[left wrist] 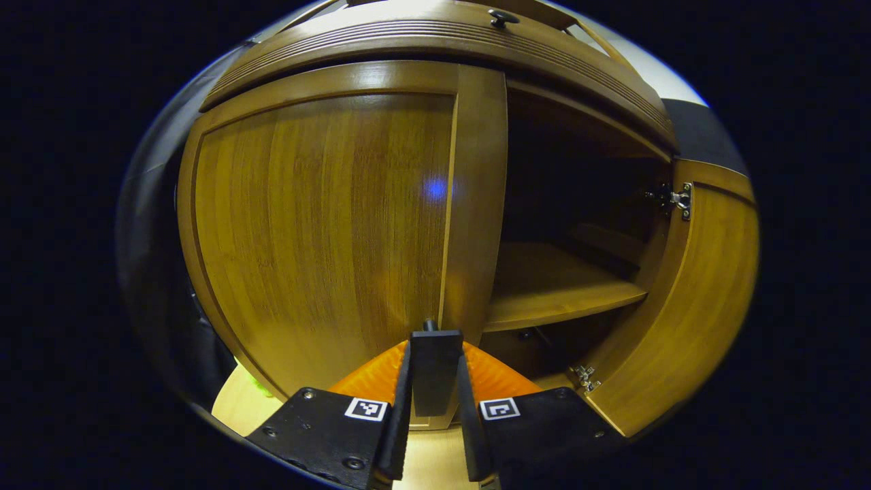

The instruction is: Open the right door of the double-door shoe cabinet with the right hand, and open the left door with the left hand.

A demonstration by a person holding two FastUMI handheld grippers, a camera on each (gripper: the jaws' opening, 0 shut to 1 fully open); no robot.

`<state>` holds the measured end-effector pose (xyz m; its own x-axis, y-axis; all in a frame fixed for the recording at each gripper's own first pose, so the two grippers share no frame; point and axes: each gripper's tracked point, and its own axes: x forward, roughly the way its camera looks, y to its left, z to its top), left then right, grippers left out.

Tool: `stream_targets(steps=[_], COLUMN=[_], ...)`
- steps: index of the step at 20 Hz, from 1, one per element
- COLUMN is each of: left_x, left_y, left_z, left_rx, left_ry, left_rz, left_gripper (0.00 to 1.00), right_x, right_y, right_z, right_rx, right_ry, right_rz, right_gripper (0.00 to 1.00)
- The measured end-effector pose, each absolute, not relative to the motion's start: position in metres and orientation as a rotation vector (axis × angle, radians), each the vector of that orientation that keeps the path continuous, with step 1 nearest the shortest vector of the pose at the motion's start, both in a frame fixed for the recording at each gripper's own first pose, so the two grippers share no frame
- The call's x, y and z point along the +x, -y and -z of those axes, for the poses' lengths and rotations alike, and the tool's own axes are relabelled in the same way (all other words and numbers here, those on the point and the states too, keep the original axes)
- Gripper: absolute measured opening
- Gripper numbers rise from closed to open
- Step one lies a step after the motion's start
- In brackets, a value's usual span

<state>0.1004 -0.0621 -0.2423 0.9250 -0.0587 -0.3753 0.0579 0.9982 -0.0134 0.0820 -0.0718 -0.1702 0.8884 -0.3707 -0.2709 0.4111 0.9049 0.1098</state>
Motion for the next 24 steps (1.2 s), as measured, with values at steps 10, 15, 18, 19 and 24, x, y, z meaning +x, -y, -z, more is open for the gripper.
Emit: stream_targets(steps=[10,15,18,19,24], left_x=[0.078,0.048,0.03,0.023,-0.004], left_y=[0.064,0.057,0.052,0.048,0.036], left_z=[0.24,0.233,0.231,0.229,0.225], left_rx=[-0.04,-0.047,-0.058,-0.057,-0.058], left_ry=[-0.343,-0.336,-0.341,-0.343,-0.349], left_rz=[0.076,0.078,0.07,0.068,0.043], left_gripper=[0.29,0.29,0.29,0.29,0.29], right_x=[0.096,0.108,0.116,0.117,0.127], right_y=[0.055,0.035,0.021,0.017,-0.014], right_z=[0.17,0.17,0.173,0.174,0.183], right_rx=[0.114,0.113,0.113,0.115,0.134], right_ry=[-0.257,-0.262,-0.266,-0.269,-0.293], right_rz=[0.261,0.165,0.111,0.093,0.001], right_gripper=[0.85,0.86,0.77,0.78,0.78])
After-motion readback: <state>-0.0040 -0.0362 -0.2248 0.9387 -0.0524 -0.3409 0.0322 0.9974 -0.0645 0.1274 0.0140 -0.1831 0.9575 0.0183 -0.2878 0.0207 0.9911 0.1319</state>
